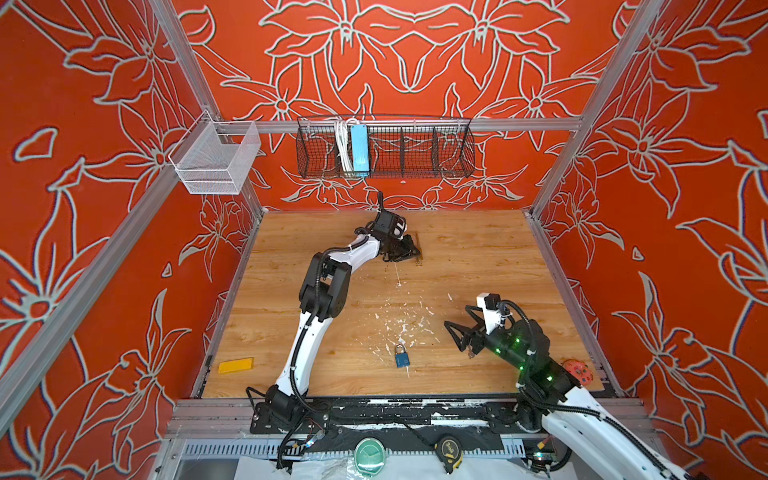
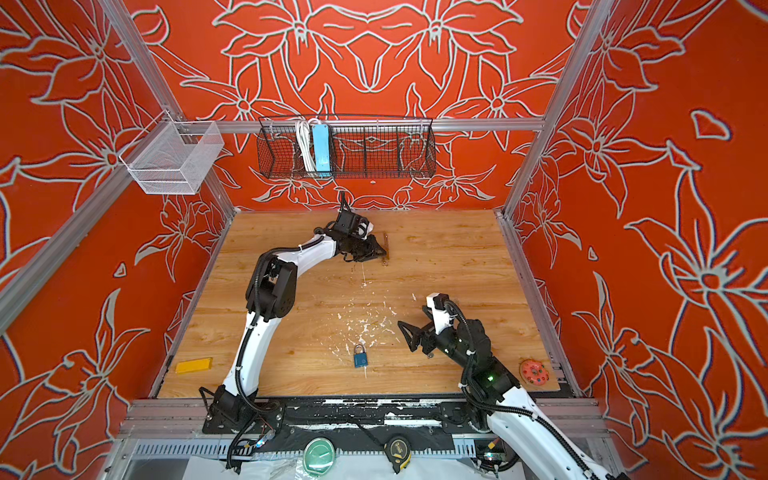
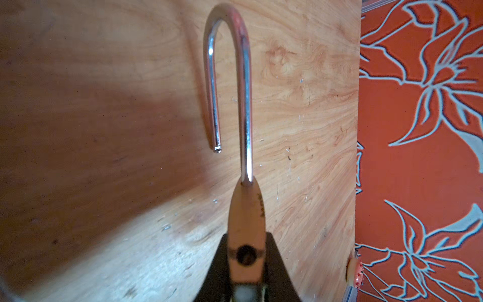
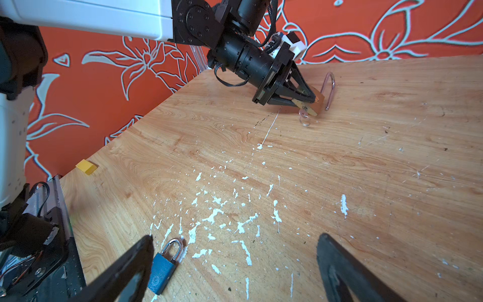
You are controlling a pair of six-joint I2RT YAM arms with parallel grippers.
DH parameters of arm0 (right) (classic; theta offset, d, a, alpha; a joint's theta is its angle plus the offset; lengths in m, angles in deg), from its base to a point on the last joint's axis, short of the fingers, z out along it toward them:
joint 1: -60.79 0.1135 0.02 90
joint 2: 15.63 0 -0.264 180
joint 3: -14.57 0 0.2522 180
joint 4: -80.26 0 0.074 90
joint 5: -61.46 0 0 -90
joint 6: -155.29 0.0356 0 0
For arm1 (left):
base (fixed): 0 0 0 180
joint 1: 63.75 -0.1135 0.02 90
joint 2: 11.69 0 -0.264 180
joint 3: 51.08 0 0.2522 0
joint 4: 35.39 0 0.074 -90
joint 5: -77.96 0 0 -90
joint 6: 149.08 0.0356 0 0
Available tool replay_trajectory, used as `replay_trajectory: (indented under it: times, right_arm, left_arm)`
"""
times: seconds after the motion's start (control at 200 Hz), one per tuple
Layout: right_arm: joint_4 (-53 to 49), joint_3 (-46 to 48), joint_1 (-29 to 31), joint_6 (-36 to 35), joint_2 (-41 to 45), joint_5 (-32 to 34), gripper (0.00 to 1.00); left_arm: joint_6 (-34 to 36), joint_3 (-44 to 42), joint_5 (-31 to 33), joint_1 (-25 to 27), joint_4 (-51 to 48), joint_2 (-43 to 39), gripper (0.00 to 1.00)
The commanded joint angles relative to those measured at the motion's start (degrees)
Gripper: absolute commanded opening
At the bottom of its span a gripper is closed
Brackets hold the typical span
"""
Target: Unlock with the key
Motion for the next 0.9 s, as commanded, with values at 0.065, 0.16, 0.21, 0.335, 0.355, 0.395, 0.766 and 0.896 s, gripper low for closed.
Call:
replay_trajectory:
  times: [0.065,0.16,0.21,0.335,0.355,0.395,0.766,0.896]
  right_arm:
    - [1.8,0.8,-0.4,0.4,0.0,-1.3,0.98]
    - [1.9,0.8,-0.6,0.4,-0.2,-1.5,0.98]
    - [2.0,0.8,-0.6,0.5,-0.3,-1.5,0.98]
    - [2.3,0.7,-0.7,0.5,-0.9,-1.7,0.98]
    - [2.3,0.7,-0.7,0.5,-1.0,-1.8,0.98]
    - [2.3,0.7,-0.8,0.6,-1.1,-1.8,0.98]
    - [3.0,0.6,-1.0,0.6,-2.3,-2.3,0.98]
    - [3.1,0.6,-1.1,0.6,-2.4,-2.5,0.98]
  left_arm:
    - [1.9,1.6,-1.7,-0.4,-0.2,1.1,0.00]
    - [2.4,0.7,-1.4,-0.7,-0.2,0.9,0.00]
    - [2.5,0.3,-1.1,-0.8,-0.3,0.9,0.00]
    - [3.2,-0.1,-0.9,-1.4,-1.1,0.6,0.00]
    - [3.2,-0.2,-0.8,-1.4,-1.1,0.5,0.00]
    - [3.5,-0.4,-0.6,-1.6,-1.3,0.3,0.00]
    - [3.9,-1.0,-1.0,-3.4,-2.2,-0.2,0.00]
    - [4.1,-0.8,-1.2,-3.8,-3.1,0.0,0.00]
